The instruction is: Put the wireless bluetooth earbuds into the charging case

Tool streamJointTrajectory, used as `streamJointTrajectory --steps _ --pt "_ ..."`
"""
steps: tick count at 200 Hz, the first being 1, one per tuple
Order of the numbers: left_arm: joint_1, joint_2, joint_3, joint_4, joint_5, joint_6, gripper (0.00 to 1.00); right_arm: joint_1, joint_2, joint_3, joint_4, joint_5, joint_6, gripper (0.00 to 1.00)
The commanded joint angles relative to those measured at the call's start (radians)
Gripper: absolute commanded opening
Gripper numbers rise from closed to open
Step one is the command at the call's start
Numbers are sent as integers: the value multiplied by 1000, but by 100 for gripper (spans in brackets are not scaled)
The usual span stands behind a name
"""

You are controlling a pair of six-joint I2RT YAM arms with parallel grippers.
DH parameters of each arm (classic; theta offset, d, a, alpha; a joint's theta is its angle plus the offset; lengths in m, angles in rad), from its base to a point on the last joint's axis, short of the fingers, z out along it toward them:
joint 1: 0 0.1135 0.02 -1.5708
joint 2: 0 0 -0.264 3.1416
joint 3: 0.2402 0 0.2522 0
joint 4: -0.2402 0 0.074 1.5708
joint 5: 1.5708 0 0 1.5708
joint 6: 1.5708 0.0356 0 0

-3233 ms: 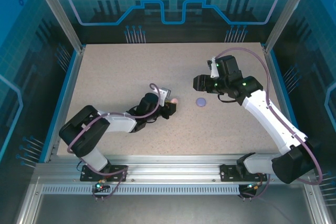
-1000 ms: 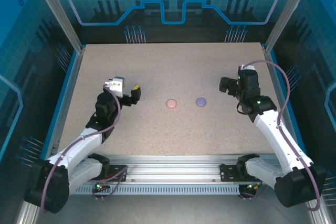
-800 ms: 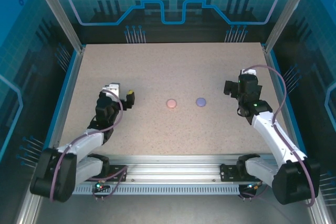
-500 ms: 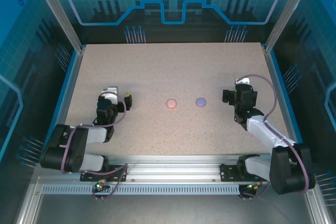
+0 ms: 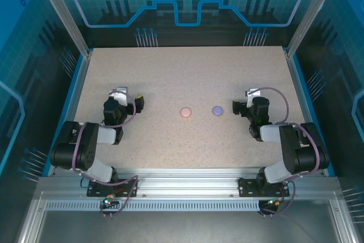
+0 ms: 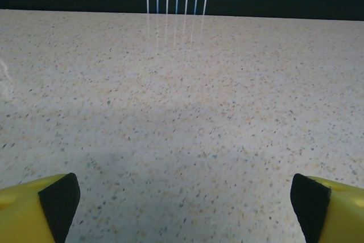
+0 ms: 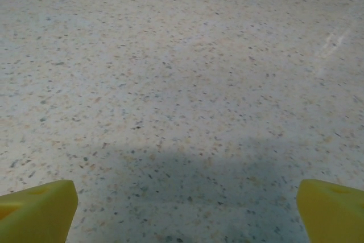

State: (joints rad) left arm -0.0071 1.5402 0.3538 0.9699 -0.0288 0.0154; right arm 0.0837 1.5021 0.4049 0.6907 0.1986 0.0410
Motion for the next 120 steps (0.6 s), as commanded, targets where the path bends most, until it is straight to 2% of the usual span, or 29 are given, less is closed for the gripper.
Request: streamJointTrajectory --steps 1,120 --pt "12 1 33 -77 40 4 99 -19 -2 13 81 -55 -20 100" --pt "10 2 36 -85 23 -3 99 -16 3 18 79 -54 -21 100"
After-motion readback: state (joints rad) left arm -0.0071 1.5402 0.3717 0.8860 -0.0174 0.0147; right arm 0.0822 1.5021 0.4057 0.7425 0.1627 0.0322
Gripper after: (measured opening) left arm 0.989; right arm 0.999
